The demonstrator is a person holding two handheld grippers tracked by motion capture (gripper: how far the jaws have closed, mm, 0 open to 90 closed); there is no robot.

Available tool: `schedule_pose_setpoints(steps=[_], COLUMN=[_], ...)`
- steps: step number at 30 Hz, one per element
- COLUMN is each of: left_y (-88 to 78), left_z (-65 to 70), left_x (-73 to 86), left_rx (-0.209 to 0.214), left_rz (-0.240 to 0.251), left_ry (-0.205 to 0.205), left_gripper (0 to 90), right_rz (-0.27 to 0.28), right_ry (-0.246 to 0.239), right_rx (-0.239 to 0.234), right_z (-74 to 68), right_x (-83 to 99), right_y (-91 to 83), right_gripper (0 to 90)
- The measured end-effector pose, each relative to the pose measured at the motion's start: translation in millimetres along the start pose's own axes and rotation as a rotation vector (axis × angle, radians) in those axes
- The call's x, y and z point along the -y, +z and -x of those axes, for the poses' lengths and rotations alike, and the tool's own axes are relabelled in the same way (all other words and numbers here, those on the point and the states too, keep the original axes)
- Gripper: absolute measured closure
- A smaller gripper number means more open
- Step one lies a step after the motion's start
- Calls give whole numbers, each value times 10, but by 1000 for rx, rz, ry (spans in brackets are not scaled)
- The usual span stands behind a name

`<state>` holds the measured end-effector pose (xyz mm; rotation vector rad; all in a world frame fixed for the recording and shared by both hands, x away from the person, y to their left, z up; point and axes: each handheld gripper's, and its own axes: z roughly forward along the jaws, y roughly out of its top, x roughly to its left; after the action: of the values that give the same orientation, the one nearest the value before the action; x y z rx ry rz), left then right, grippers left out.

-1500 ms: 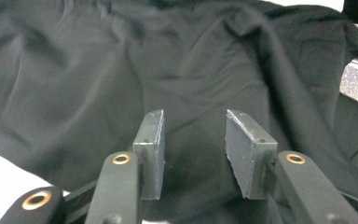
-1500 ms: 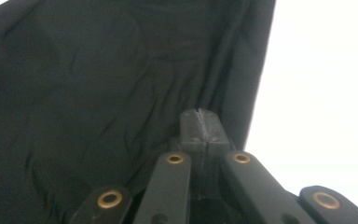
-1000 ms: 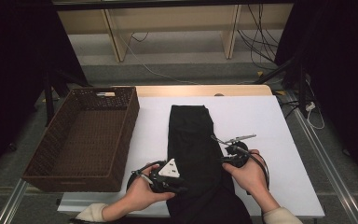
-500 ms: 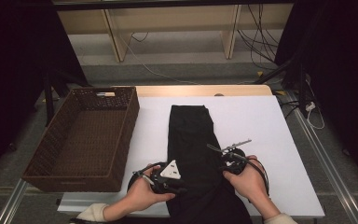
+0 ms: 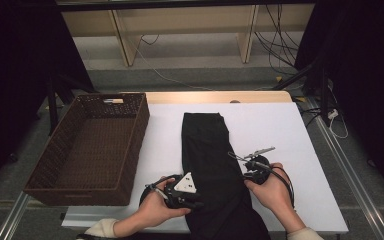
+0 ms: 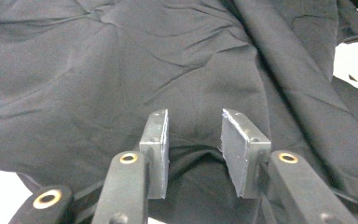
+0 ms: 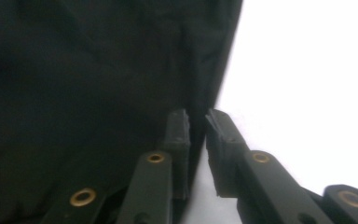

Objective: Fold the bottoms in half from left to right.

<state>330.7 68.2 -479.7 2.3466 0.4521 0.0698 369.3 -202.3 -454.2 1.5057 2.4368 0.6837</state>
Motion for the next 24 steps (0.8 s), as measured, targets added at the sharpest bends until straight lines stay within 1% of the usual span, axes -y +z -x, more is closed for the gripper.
schedule_pose_setpoints(steps=[1,2,3,5,6,7,8,9,13,14,15,17,18,20,21,22,23,24], left_y=[-4,-4,0,5,5,9,9,12,18,18,19,20,21,22,22,22,21,21], left_z=[-6,-6,-9,-4,-4,1,1,2,5,5,6,5,6,6,6,6,6,6], left_x=[3,3,7,11,11,13,13,12,11,11,11,11,11,11,11,11,11,11], left_rx=[-1,-1,-1,0,0,1,1,1,2,2,1,2,2,2,2,2,2,2], left_rz=[0,0,-3,-7,-7,-8,-8,-10,-13,-13,-14,-14,-14,-14,-14,-15,-14,-14], left_ry=[-2,-2,-3,-3,-3,0,0,2,4,4,5,5,5,5,5,7,7,7], left_gripper=[629,630,632,634,636,637,637,639,641,641,642,642,643,644,644,644,645,645], right_rz=[25,25,36,23,23,0,0,-17,-31,-31,-37,-53,-60,-57,-57,-67,-73,-73], right_ry=[4,4,25,25,25,27,27,45,74,74,81,81,80,87,87,71,71,71], right_rx=[2,2,-17,-27,-27,-36,-36,-47,-60,-60,-63,-59,-63,-79,-79,-78,-80,-80], right_z=[-55,-55,-126,-185,-185,-240,-240,-265,-283,-283,-291,-304,-310,-336,-336,-363,-367,-367], right_x=[-5,-5,11,54,54,137,137,211,317,317,357,386,400,414,414,409,409,409], right_y=[-65,-65,-126,-154,-154,-162,-162,-159,-151,-151,-142,-130,-123,-120,-120,-120,-118,-118], right_gripper=[758,758,718,698,698,675,675,650,580,580,579,609,649,729,729,812,852,852])
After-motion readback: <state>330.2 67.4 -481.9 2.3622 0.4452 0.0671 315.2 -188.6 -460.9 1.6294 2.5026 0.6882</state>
